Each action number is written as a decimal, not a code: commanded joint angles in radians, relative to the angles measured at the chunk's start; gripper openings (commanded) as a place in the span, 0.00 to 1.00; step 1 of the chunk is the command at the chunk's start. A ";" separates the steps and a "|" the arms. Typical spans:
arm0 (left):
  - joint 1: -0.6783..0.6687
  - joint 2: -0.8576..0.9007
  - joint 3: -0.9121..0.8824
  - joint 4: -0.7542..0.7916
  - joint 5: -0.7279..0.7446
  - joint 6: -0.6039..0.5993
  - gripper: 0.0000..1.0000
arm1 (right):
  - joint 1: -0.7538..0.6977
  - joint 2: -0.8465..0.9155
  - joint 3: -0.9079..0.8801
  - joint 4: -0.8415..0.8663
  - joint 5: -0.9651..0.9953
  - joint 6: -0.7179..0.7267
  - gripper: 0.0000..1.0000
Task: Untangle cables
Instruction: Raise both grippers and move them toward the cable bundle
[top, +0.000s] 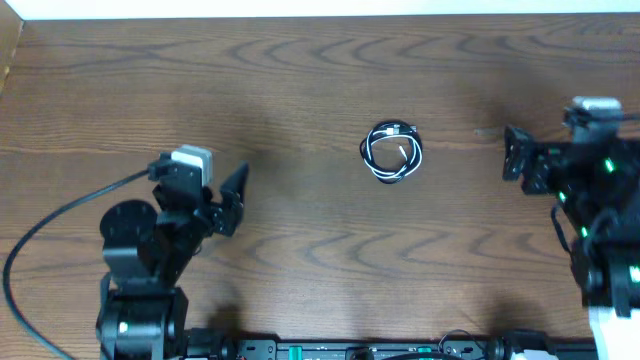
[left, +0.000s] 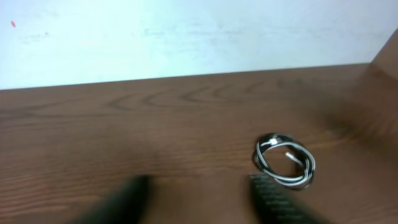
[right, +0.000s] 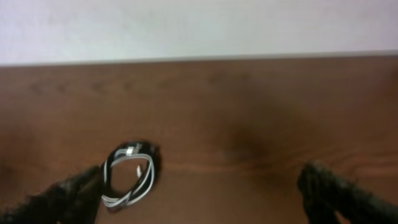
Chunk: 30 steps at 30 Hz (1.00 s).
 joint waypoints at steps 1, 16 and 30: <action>-0.001 0.079 0.019 0.039 0.014 -0.030 0.25 | -0.003 0.075 0.016 0.018 -0.047 -0.008 0.49; -0.002 0.399 0.020 0.286 0.200 -0.074 0.99 | -0.003 0.193 0.016 0.074 -0.042 -0.092 0.99; -0.072 0.452 0.043 0.422 0.072 -0.041 0.98 | -0.002 0.193 0.015 0.117 -0.064 -0.097 0.99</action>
